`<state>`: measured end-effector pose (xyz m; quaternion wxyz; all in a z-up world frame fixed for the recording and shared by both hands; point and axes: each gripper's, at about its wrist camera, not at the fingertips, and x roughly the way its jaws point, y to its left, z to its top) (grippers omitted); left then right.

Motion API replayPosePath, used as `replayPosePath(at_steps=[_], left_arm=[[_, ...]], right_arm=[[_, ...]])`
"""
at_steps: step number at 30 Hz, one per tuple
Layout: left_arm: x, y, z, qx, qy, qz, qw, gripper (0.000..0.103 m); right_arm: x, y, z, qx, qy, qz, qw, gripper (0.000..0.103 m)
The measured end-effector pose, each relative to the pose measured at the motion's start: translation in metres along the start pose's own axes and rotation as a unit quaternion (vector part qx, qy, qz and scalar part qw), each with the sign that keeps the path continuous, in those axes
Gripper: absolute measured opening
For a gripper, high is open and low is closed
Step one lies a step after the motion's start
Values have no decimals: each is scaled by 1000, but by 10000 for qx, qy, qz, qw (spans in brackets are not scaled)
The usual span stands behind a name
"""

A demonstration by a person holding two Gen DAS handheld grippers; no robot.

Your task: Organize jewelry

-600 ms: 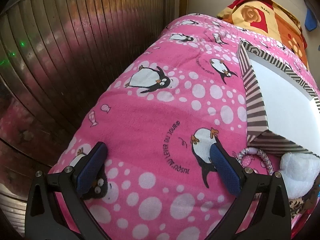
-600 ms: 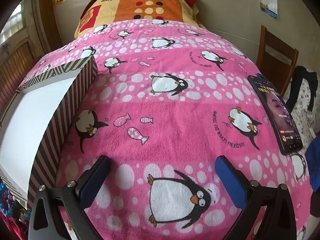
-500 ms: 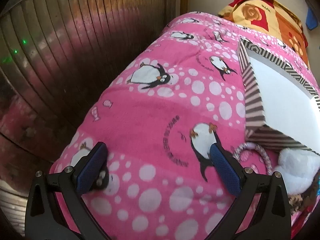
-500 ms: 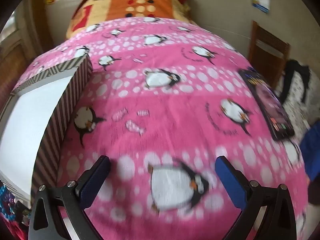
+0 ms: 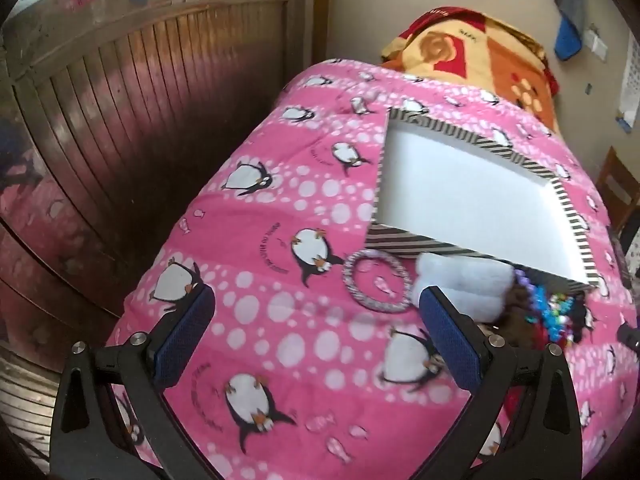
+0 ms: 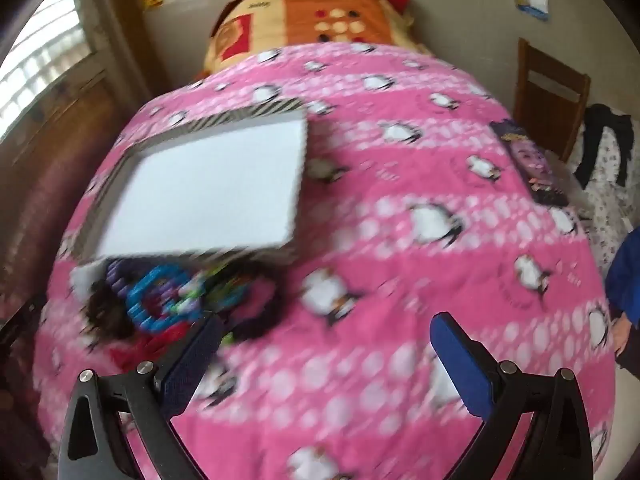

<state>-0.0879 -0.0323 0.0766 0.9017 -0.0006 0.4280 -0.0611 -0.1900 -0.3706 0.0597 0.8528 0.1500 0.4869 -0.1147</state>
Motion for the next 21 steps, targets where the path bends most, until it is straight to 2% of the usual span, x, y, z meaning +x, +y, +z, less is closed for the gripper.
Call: replayPosePath(at_steps=[4,7,11,18,21], left_arm=[[-15,-9,-5,136,-60,-104,9998,102],[-25,-16,-10,267,-97,-167,9995,102],[-36,-20,-13,343,-137,-197,9991,102],[-41,-23,-18,452,-100,-149,9988,102],[-41,-23,-21,450,-64,-154,9988,102]], right_arm=[[-17,30,-9,-183,-75,198,9996,103],[-23,50,-11,-415,-58,93,9991,103],[-31,60,-21,-742,-142,3,9971,103],[-36,67,-26,-774,-263,85,9966,103],[-34,76,-28,-926,-378,-61,9950,103]])
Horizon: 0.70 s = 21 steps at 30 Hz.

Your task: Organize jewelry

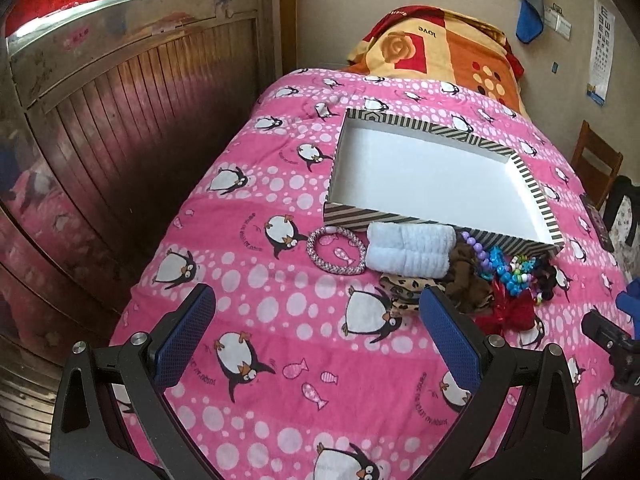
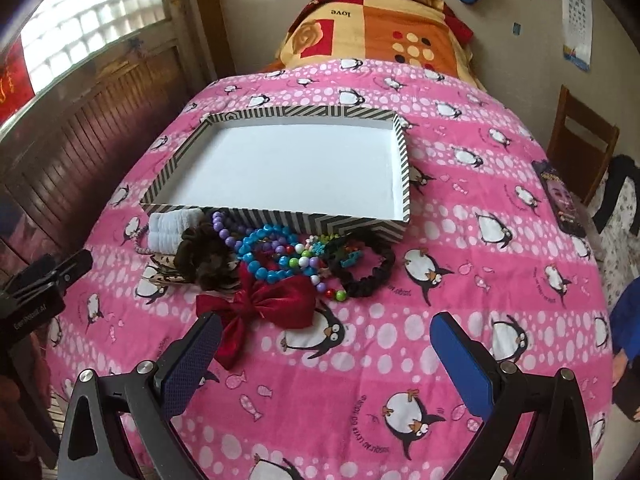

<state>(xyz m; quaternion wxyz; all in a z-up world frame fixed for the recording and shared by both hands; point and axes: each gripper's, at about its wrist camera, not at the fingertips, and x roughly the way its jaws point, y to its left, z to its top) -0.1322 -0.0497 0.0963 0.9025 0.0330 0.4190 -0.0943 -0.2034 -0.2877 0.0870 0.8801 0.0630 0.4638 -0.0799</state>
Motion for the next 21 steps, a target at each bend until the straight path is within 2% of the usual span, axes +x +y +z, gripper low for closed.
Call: replayPosePath(at_steps=[4,8,16,21], left_arm=[[1,-1,-2,36,28,-7,10000,102],[2,-1,-3,5,79,-27,10000,102],[7,-4,-3,-71,197,-66,9998,102],[10,-6,0,-96,252,-77,9996,102]], right_arm=[[-1,2,1,-103,-57,41,9999,103],[2,0,-2,-55,106,127,9998,103],[9,-2,-2,-150,315,-62,9994,103],[14,-1,1,-149,375,113,9991,102]])
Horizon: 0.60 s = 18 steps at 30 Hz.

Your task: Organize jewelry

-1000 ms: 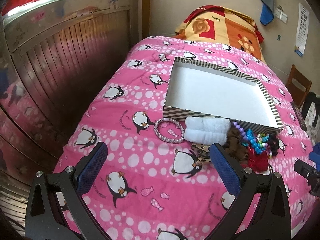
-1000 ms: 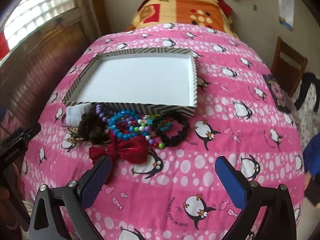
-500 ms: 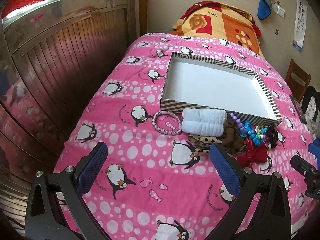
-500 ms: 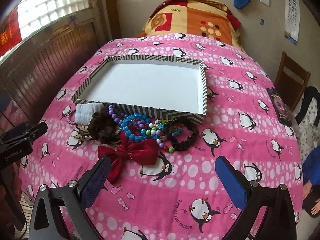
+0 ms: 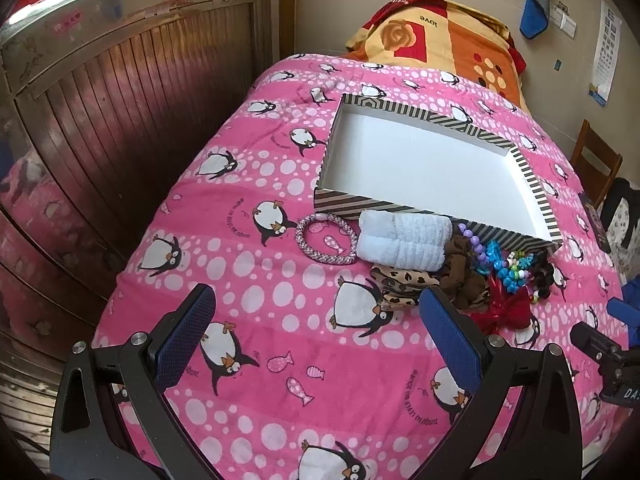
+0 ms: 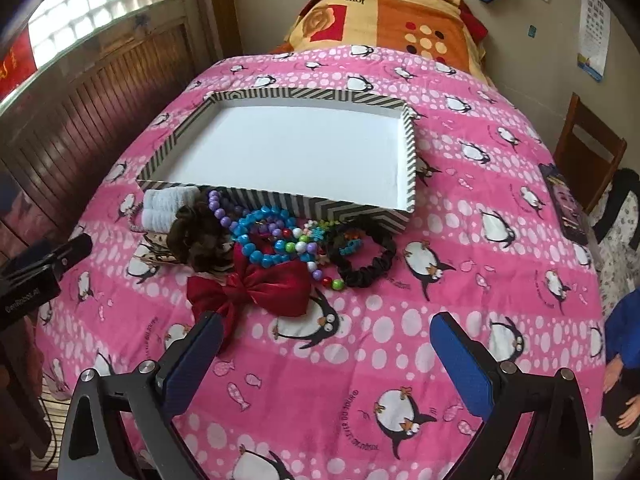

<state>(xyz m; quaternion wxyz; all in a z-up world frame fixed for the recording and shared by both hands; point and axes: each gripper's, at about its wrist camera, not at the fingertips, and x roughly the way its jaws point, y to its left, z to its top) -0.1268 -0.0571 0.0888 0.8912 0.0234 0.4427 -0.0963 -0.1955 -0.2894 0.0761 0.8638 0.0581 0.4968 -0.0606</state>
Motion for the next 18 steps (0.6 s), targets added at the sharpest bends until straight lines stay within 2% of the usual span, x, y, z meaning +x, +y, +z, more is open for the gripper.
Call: replayPosePath(at_steps=[18], left_arm=[[9,-3,6,-2,61,123,9999,102]], right_arm=[[11,7,11,-153,182,251,9994,97]])
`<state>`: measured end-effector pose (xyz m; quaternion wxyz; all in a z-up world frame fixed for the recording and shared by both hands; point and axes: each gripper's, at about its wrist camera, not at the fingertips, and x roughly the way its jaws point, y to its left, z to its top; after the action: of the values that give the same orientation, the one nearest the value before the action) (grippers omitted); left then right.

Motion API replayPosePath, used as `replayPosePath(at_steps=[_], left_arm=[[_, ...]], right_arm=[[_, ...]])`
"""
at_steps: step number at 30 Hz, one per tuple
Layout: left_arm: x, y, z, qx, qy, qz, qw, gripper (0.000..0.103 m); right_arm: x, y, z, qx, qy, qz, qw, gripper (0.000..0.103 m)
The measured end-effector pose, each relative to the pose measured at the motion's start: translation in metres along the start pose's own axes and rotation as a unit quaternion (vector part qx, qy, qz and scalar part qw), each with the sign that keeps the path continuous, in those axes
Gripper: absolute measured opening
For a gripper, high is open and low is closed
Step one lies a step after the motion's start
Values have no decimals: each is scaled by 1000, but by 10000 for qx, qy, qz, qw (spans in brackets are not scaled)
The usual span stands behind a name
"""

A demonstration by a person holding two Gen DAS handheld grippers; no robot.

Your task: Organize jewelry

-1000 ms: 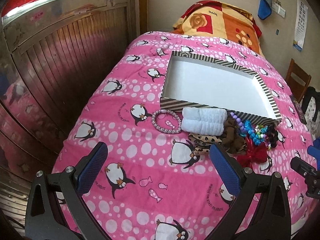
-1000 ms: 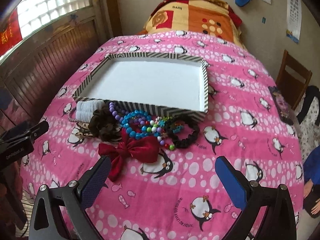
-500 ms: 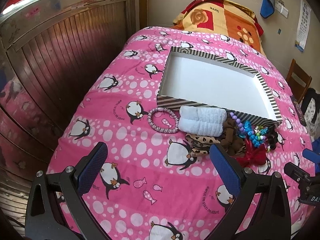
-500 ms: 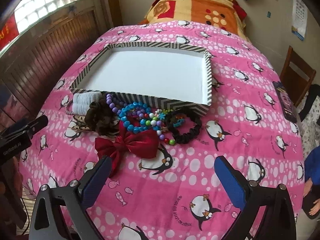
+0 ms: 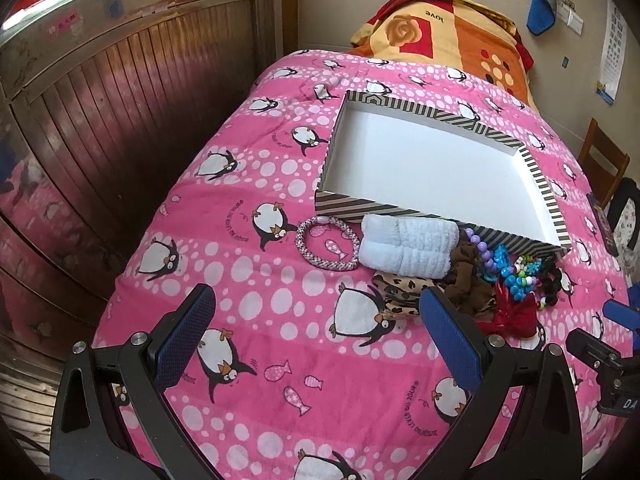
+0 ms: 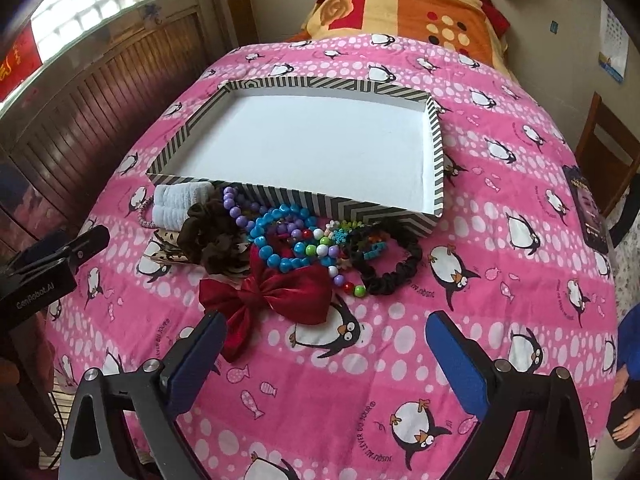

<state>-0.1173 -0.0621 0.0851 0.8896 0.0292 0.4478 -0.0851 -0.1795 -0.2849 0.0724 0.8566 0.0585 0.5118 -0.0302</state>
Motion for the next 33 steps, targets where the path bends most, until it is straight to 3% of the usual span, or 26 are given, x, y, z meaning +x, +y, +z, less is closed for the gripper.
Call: replayPosePath(at_steps=[13,17,24,28,33], left_arm=[[-7,2,-3,9,-224,193,9996,102],[-2,4,-2,-19,-127,81,9999,102],[11,7,13,-111,65,-475,9988,102],[24,5,24,-267,235,-798,9962,102],[40,-5,33,-268,446,-1073,9929,99]], right_arm=[[-2,11,6,-240,-159,-35,9996,97],[-2,14,8,-361,-236,-48,9991,96],[11,11,18,-376,-137,162,9991,80],[18,10,25,-459,-121,280,9985,58],[33,11,34,-582,26,507,9970,50]])
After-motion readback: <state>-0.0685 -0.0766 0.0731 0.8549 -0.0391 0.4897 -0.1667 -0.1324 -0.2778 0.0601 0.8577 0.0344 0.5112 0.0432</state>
